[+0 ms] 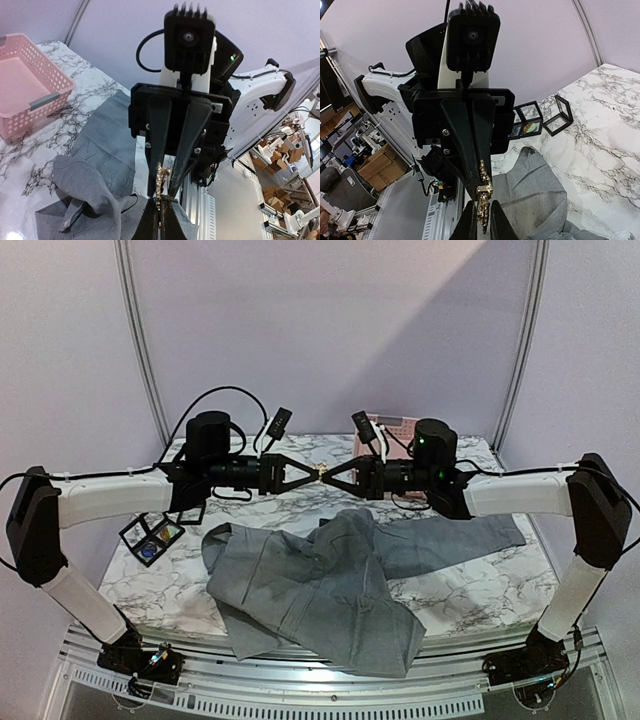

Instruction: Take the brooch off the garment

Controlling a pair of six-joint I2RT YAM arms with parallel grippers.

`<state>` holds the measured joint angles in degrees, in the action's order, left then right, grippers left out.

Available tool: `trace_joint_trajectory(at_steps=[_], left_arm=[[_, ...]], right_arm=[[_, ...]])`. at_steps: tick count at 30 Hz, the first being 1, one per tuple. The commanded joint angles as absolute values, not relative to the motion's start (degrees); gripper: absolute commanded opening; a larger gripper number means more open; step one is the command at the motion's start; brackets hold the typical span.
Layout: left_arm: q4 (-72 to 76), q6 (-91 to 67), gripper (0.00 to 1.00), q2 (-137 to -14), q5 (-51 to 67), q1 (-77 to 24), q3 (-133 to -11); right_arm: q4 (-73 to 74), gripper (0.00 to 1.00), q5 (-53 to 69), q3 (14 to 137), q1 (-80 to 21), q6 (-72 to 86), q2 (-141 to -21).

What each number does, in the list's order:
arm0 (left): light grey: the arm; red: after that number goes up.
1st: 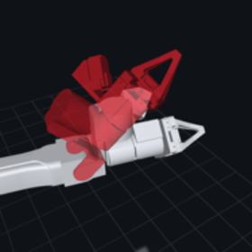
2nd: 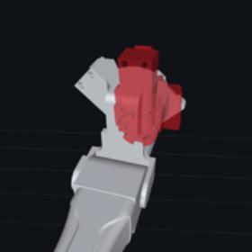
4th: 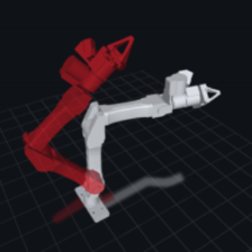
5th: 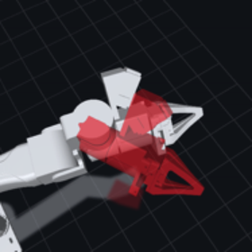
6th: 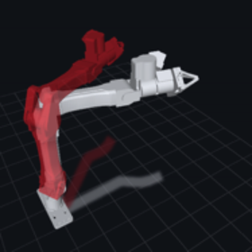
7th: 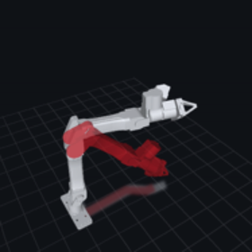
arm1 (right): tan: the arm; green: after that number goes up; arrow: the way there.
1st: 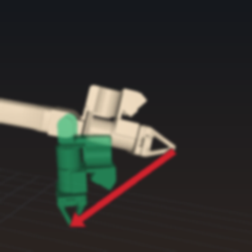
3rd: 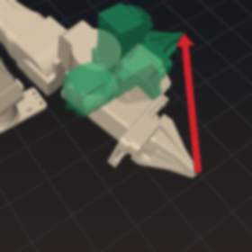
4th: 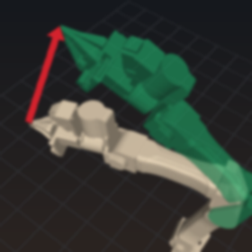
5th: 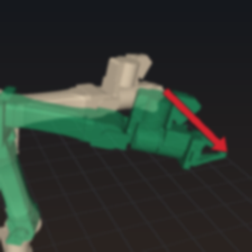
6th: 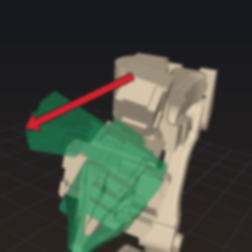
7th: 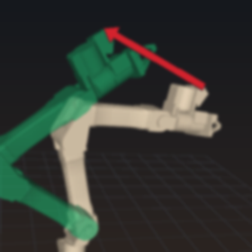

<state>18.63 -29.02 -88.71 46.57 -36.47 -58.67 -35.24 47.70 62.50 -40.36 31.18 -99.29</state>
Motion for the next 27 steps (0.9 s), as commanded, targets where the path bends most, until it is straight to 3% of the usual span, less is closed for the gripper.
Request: trace_joint_trajectory(at_steps=[1, 6, 19, 27], left_arm=[[16.8, -29.7, 0.00, -89.3, 49.1, -35.9, -59.5], [16.7, -29.7, 0.00, -89.2, 49.1, -35.9, -59.5], [14.6, -27.9, 0.00, -89.0, 47.2, -35.6, -59.6], [4.2, -20.7, 0.00, -87.2, 38.7, -33.9, -61.0]], right_arm=[[-36.6, 0.11, 45.7, 61.5, -38.2, 29.6, -98.1], [-36.7, 0.17, 45.6, 61.1, -38.2, 29.5, -97.7], [-39.0, 0.42, 43.4, 58.1, -38.2, 28.6, -93.9], [-34.5, 0.51, 35.3, 55.0, -37.6, 25.6, -88.6]])
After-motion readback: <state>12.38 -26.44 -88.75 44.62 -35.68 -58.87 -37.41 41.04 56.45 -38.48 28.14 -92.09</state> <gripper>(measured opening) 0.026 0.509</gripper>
